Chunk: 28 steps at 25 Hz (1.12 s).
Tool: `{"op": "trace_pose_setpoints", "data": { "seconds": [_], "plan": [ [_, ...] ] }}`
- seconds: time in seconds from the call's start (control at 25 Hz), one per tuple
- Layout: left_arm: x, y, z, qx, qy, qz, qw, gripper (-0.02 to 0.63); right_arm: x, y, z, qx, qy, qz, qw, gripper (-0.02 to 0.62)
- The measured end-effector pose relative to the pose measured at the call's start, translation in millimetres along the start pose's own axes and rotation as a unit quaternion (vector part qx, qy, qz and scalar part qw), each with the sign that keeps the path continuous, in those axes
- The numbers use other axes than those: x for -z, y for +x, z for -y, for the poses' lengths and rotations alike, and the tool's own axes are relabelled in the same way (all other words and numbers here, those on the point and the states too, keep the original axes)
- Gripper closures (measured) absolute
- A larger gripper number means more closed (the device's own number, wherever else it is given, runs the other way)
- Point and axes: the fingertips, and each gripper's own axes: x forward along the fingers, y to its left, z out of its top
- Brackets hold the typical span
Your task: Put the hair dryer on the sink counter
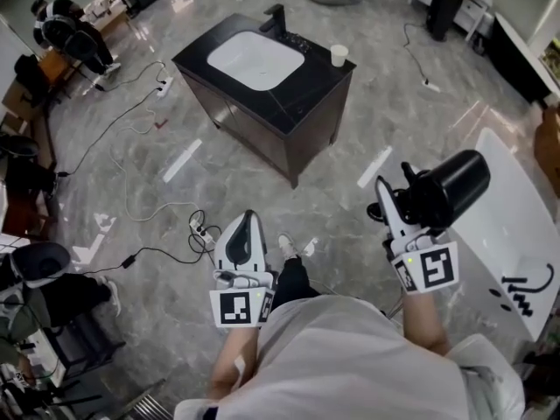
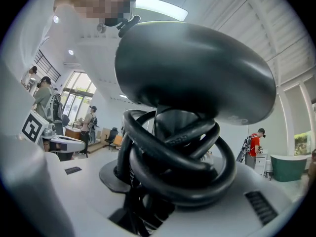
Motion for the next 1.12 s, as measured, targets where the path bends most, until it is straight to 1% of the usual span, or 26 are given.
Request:
{"op": "trace_pose_setpoints", "data": {
  "seconds": [0.24, 0.44, 0.56, 0.96, 1.12],
  "plan": [
    [4.7, 46.9, -21.8, 0.015, -0.008, -0.002, 0.9998, 0.606, 4.4, 37.2, 12.7, 0.014, -0.006, -0.008, 1.0, 0.383],
    [19.7, 72.0, -41.3, 0.022, -0.018, -0.022, 0.9993, 0.606, 12.5, 74.0, 13.9, 0.015, -0.001, -0.019, 1.0, 0.383],
    [22.1, 88.6, -57.3, 0.024, -0.023, -0.028, 0.9991, 0.606, 13.2, 99.0, 11.9, 0.011, -0.002, -0.022, 1.0, 0.383],
    [17.8, 152.0, -108.4, 0.034, -0.03, -0.019, 0.9988, 0.605, 9.5, 169.9, 14.1, 0.018, -0.011, -0.024, 0.999, 0.383],
    [17.3, 171.8, -121.4, 0.044, -0.024, -0.021, 0.9985, 0.604, 7.2, 193.1, 15.8, 0.023, -0.01, -0.02, 0.999, 0.383]
  ]
}}
